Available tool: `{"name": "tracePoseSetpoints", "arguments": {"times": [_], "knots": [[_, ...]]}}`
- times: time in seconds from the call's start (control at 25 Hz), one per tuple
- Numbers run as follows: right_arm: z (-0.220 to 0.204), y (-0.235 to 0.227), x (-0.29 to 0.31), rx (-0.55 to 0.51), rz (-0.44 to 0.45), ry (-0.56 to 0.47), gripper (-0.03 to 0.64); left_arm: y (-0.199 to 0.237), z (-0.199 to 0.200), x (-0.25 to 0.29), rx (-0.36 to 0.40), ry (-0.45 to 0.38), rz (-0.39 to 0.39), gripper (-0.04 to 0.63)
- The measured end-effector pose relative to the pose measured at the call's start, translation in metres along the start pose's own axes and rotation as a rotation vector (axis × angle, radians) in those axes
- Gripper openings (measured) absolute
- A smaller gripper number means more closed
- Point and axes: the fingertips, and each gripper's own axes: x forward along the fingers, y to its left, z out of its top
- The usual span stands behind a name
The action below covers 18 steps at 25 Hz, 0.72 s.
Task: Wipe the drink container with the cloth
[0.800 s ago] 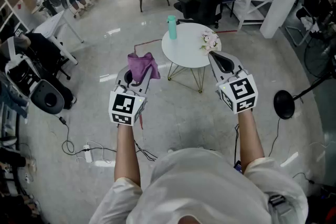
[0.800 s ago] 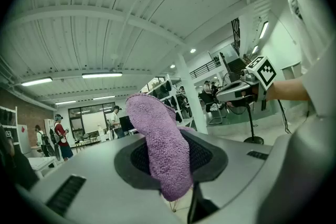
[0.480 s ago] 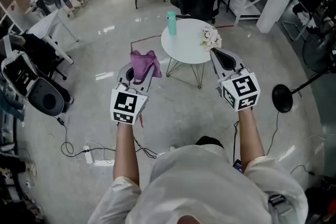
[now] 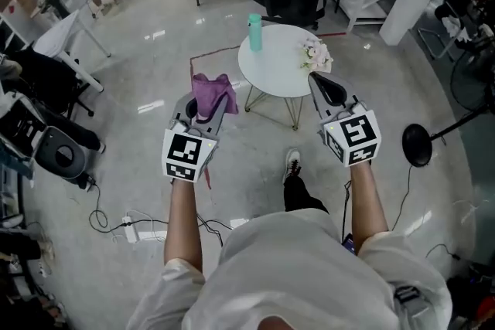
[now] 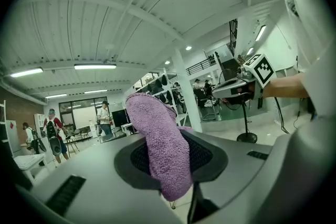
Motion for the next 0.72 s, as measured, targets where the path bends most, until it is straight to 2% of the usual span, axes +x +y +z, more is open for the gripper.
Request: {"name": "tracePoseSetpoints", "arguments": {"times": [0.12, 0.32, 0.6, 0.72], "knots": [[0.004, -0.026, 0.033, -0.008, -0.003, -0.056, 0.014, 0.016, -0.005, 0.034, -0.004, 0.013, 0.010, 0.121], [0.011, -0.087, 0.106, 0.009, 0.111, -0.149, 0.013, 0.052, 0.006, 0.118, -0.009, 0.055, 0.054, 0.121], [-0.006, -0.182, 0.203, 0.028, 0.179, -0.113, 0.014, 0.090, 0.031, 0.235, -0.003, 0.074, 0.109, 0.121], [-0.019, -0.206, 0.236, 0.041, 0.225, -0.087, 0.014, 0.100, 0.032, 0.273, -0.005, 0.094, 0.127, 0.121]]}}
